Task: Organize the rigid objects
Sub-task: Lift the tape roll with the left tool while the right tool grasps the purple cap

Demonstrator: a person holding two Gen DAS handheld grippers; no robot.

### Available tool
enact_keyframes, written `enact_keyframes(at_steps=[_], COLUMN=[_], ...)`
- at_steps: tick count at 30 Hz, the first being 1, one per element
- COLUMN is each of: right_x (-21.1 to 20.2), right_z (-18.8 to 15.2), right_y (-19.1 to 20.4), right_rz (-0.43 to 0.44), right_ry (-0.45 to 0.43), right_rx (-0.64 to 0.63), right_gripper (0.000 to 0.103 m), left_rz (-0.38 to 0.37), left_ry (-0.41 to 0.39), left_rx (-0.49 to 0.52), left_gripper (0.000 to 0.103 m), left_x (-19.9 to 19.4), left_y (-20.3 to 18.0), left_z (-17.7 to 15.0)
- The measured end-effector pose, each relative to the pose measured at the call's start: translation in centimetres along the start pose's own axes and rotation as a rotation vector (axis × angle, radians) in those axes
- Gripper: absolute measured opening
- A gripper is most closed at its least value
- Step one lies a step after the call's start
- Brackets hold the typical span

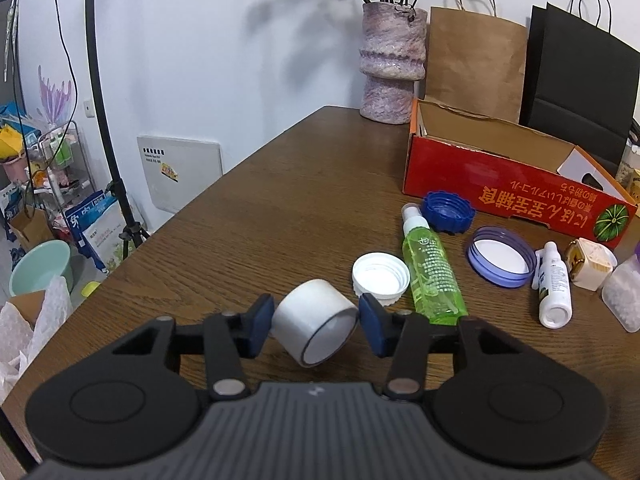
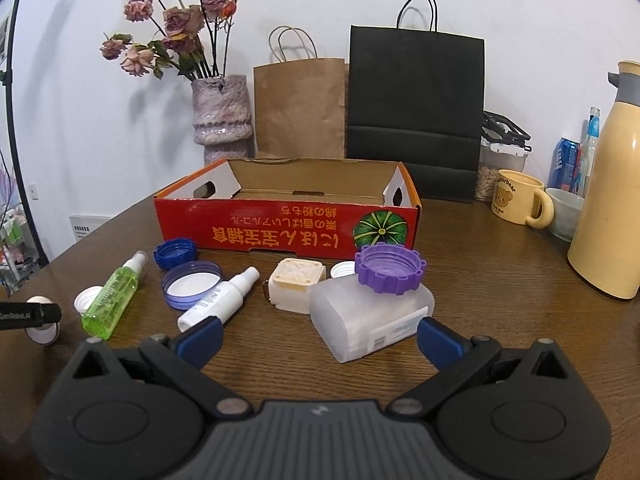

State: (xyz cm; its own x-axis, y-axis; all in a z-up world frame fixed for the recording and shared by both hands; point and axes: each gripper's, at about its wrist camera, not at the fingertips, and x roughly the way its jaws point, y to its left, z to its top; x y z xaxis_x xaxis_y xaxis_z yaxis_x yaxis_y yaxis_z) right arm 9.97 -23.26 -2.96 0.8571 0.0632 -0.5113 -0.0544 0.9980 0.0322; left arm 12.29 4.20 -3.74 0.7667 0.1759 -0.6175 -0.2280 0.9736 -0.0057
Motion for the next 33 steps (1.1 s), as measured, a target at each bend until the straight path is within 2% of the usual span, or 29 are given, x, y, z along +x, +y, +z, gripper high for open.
enact_keyframes(at_steps=[21,33], right_x=[0.4,2.0], right_z=[0.4,1.7], right_y=[-1.0,-2.3], right_rz=[-0.01,-0.033], right_ry=[-0.004,-0.042], right_rx=[0.008,-0.024], right_gripper=[0.103,0.103], left_rz=[0.024,-0.008], left_ry=[-0.053,-0.099], left_rx=[0.011,0.029], left_gripper=[0.048,0.048], left_x=[-0.9,-2.0], left_y=[0.4,-0.5], left_z=[1.1,2.7])
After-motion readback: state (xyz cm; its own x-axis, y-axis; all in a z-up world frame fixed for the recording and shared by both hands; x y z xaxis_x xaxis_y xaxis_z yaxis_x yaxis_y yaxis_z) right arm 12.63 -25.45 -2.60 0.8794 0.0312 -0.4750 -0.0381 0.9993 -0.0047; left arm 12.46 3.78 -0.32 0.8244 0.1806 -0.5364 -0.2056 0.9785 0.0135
